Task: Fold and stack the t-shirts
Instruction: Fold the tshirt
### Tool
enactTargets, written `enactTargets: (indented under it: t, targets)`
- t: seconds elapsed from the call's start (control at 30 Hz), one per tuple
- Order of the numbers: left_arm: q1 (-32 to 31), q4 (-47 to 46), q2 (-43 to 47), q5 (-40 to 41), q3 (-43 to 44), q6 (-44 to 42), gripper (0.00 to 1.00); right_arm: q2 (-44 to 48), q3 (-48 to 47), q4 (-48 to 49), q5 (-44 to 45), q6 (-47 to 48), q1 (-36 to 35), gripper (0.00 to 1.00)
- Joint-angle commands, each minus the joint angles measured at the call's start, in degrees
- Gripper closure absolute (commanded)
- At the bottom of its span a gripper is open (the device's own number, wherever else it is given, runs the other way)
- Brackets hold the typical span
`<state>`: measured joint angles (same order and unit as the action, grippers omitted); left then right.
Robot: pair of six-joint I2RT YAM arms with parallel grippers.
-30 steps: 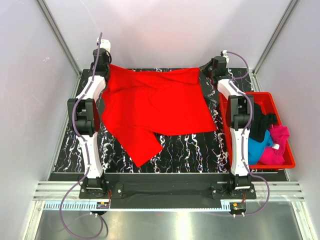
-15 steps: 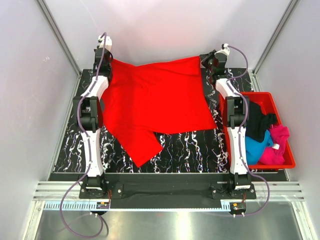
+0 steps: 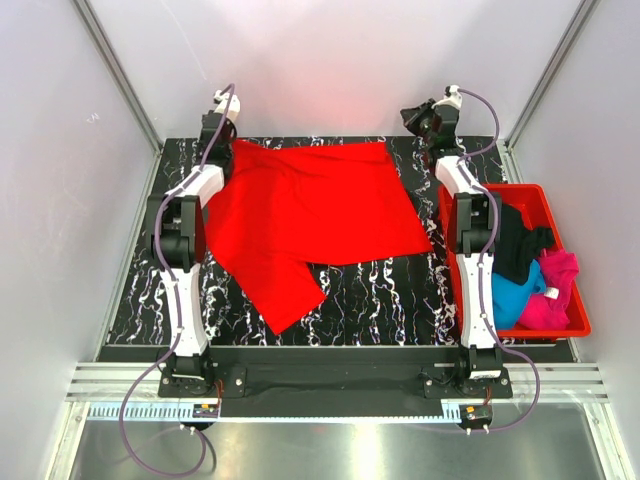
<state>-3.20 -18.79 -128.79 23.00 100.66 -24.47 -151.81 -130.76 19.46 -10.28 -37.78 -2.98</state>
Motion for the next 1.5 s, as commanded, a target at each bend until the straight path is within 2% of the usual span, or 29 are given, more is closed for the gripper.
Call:
enactTargets:
  t: [0.0, 0.1, 0.17, 0.2, 0.37, 0.53, 0.7, 0.83, 1.13, 1.27, 1.3, 1.4, 1.47]
  targets:
    - [-0.84, -1.79, 6.71, -1.29, -0.91, -0.76, 1.0, 0.72, -0.46, -6.42, -4.73, 1.13, 0.17, 1.0]
    - [-1.1, -0.12, 6.62, -1.65, -0.99, -0.06, 1.0, 0.11, -2.22, -14.25, -5.01, 2.97, -0.09, 0.84]
    - [-1.37, 0.24, 6.71, -2.08, -1.34, 0.47, 1.0, 0.02, -1.17, -15.68, -5.45, 4.02, -0.18, 0.71]
    - [-1.72, 0.42, 6.71, -2.26, -1.52, 1.0, 1.0, 0.02, -1.08, -17.51, -4.93, 4.46, -0.62, 0.68]
    - [-2.86, 0.33, 6.36, -2.61, -2.13, 1.26, 1.0, -4.63, -6.42, -22.88, -6.94, 3.86, -1.15, 0.6]
    - [-3.39, 0.15, 6.54, -3.4, -3.1, 2.67, 1.0, -9.99, -12.4, -23.68, -8.52, 0.0, -1.59, 0.56]
    - [-4.0, -0.64, 6.8, -3.67, -3.89, 3.11, 1.0, -12.89, -17.33, -25.79, -5.72, -2.2, -1.94, 0.52]
    - [-4.44, -1.69, 7.41, -3.76, -5.04, 4.16, 1.0, -15.09, -17.77, -24.21, -5.8, -8.78, -2.38, 0.53]
    - [-5.15, -3.27, 8.47, -4.19, -7.32, 5.92, 1.0, -18.08, -21.63, -24.03, -2.37, -13.02, -3.96, 0.58]
    - [-5.15, -3.1, 8.64, -5.07, -7.59, 7.24, 1.0, -18.0, -21.12, -23.07, -1.76, -13.72, -4.22, 0.73]
    - [-5.23, -3.19, 8.73, -5.16, -7.76, 7.33, 1.0, -17.21, -19.98, -22.55, -1.58, -13.2, -4.14, 0.83]
    - [-5.32, -3.19, 8.91, -5.34, -7.59, 7.42, 1.0, -15.37, -18.22, -20.53, -0.18, -9.96, -4.14, 0.96]
    - [-5.41, -2.92, 9.35, -4.72, -7.32, 7.24, 1.0, -14.22, -16.99, -15.09, -0.26, -8.72, -4.05, 1.0]
